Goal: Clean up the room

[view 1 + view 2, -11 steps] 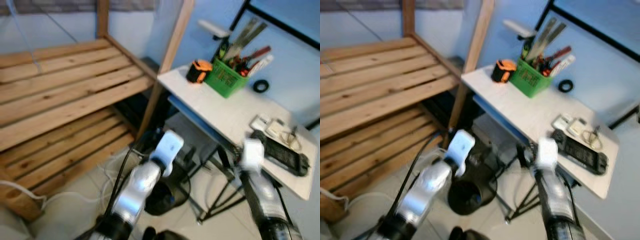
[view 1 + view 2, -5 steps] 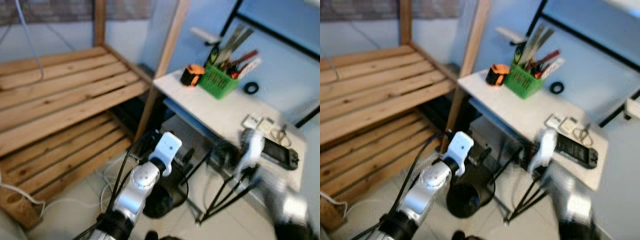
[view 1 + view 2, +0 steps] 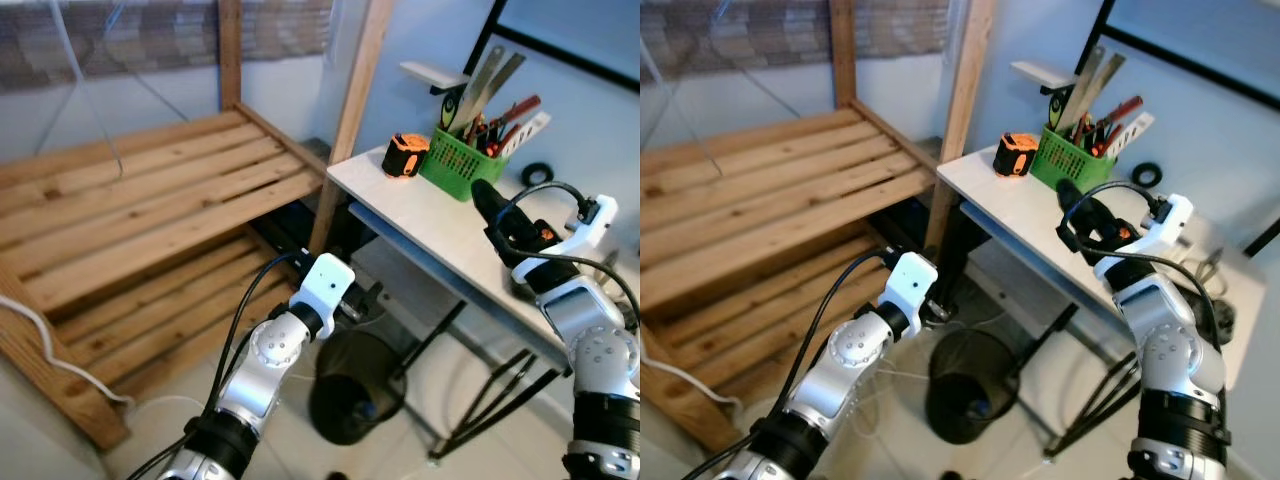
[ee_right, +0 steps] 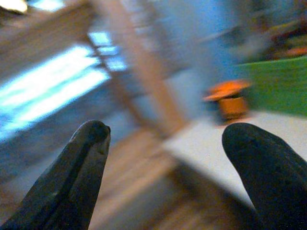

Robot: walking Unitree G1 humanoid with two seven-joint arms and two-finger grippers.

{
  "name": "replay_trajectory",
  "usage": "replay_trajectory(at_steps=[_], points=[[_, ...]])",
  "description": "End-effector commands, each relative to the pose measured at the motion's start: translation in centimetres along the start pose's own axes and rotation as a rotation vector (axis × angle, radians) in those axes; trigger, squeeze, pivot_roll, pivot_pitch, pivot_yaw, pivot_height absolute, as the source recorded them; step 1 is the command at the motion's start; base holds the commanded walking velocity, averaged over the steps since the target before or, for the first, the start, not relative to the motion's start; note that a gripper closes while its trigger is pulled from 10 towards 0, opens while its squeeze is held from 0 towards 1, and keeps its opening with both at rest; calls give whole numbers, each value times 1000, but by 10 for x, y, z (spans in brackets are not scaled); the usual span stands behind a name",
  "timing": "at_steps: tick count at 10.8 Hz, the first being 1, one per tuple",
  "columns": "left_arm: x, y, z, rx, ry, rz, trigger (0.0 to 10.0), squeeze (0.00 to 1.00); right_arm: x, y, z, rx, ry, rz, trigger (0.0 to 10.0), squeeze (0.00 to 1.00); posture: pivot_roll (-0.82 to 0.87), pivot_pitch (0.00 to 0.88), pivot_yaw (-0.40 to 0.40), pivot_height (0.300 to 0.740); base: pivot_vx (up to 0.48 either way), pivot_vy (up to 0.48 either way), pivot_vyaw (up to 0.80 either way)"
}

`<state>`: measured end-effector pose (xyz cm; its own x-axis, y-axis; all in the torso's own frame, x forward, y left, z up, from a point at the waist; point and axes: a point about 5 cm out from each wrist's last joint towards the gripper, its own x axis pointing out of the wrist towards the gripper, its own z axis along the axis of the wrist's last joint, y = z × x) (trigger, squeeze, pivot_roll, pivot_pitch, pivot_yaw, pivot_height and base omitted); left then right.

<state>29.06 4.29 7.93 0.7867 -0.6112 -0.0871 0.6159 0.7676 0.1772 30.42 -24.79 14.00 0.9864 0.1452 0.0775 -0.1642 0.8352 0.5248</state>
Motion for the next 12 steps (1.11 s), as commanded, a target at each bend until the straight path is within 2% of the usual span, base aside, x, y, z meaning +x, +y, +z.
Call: replay_trajectory(at_steps=[1, 2, 3, 4, 5, 6, 8, 9, 12], points=[[2, 4, 5, 17, -19, 20, 10000, 0, -6, -18, 0, -86, -1, -123, 10000, 0, 95, 0, -119, 740, 0, 0, 0], [-10, 25, 5, -21, -52, 138, 10000, 0, -27, -42, -17, -359, 78, -323, 10000, 0, 62, 0, -104, 740, 0, 0, 0], [-21, 37, 3, -69, -79, 210, 10000, 0, -42, -47, -33, -511, 140, -363, 10000, 0, 42, 0, -92, 740, 0, 0, -744], [-28, 45, 0, -118, -100, 272, 10000, 0, -58, -40, -62, -576, 210, -345, 10000, 0, 20, 0, -80, 740, 345, -326, -712], [-23, 43, 3, -125, -110, 262, 10000, 0, -63, -36, -76, -598, 229, -336, 10000, 0, 9, 0, -74, 740, 330, -345, -706], [-13, 35, 10, -125, -129, 200, 10000, 0, -65, -31, -86, -629, 228, -333, 10000, 0, 0, 0, -64, 740, 330, -345, -712], [-4, 23, 10, -115, -109, 79, 10000, 0, -63, -33, -90, -614, 190, -378, 10000, 0, -21, 0, -34, 740, 334, -341, -712], [-3, 22, 6, -118, -77, 64, 10000, 0, -63, -34, -89, -610, 177, -390, 10000, 0, -21, 0, -31, 740, 0, 0, -712], [-4, 24, 4, -115, -75, 74, 10000, 0, -64, -39, -93, -603, 171, -401, 10000, 0, -3, 0, -40, 740, 0, 0, -710]])
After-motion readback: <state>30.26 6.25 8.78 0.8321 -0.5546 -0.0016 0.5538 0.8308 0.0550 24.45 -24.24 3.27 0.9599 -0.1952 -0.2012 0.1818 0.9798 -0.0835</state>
